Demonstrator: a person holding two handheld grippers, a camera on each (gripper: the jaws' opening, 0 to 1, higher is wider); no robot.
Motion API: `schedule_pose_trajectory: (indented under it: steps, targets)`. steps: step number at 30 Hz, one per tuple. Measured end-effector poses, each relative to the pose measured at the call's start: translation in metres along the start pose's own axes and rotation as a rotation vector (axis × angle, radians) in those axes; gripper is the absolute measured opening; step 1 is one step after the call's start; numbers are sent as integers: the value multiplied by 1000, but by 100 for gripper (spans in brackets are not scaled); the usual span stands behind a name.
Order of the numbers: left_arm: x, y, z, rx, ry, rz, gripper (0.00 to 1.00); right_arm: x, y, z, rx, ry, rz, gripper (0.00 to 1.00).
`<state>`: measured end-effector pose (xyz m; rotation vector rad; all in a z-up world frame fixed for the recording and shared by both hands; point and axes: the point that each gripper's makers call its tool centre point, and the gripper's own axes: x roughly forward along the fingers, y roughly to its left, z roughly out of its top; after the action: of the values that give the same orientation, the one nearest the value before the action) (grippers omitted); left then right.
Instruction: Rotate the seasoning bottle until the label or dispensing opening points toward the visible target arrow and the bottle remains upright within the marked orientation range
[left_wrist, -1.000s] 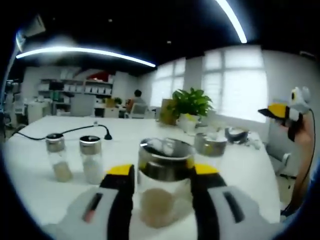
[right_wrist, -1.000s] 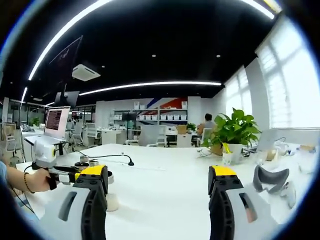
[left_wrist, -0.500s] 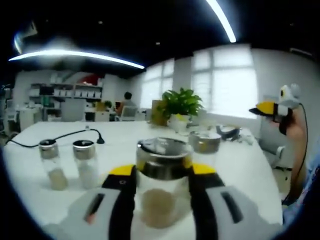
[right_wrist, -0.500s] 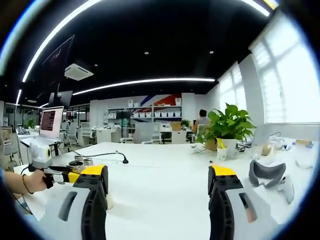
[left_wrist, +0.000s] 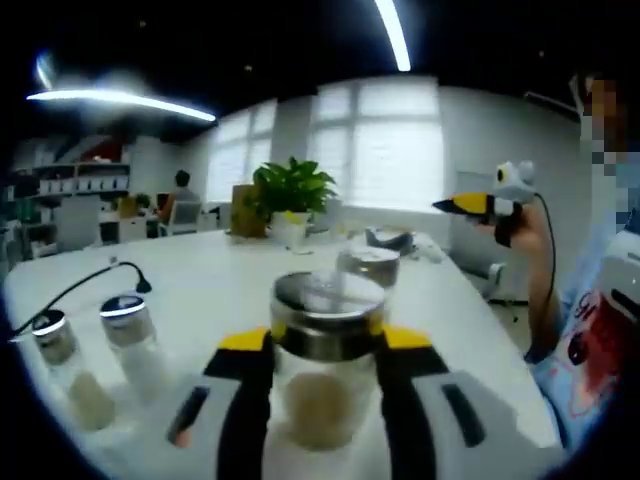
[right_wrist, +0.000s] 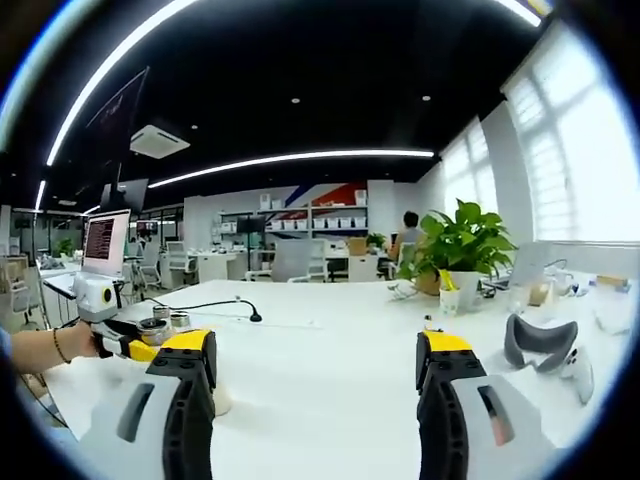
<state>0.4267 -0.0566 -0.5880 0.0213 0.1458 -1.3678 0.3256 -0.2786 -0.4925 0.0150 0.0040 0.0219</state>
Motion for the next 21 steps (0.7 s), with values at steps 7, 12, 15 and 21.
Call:
schedule_pose_trajectory:
  steps: [7, 12, 15, 21]
  targets:
    - [-1, -5, 0, 18, 1, -185, 42, 1, 0, -2, 2, 5, 4, 84]
    - [-1, -3, 0, 43, 41, -255, 42, 3, 2, -4, 0, 17, 16, 84]
    - [-1, -2, 0, 38, 47, -264, 43, 3, 2, -4, -1, 20, 17, 84]
    - [-1, -3, -1, 30, 32, -273, 43, 4, 4, -5, -4, 23, 24, 84]
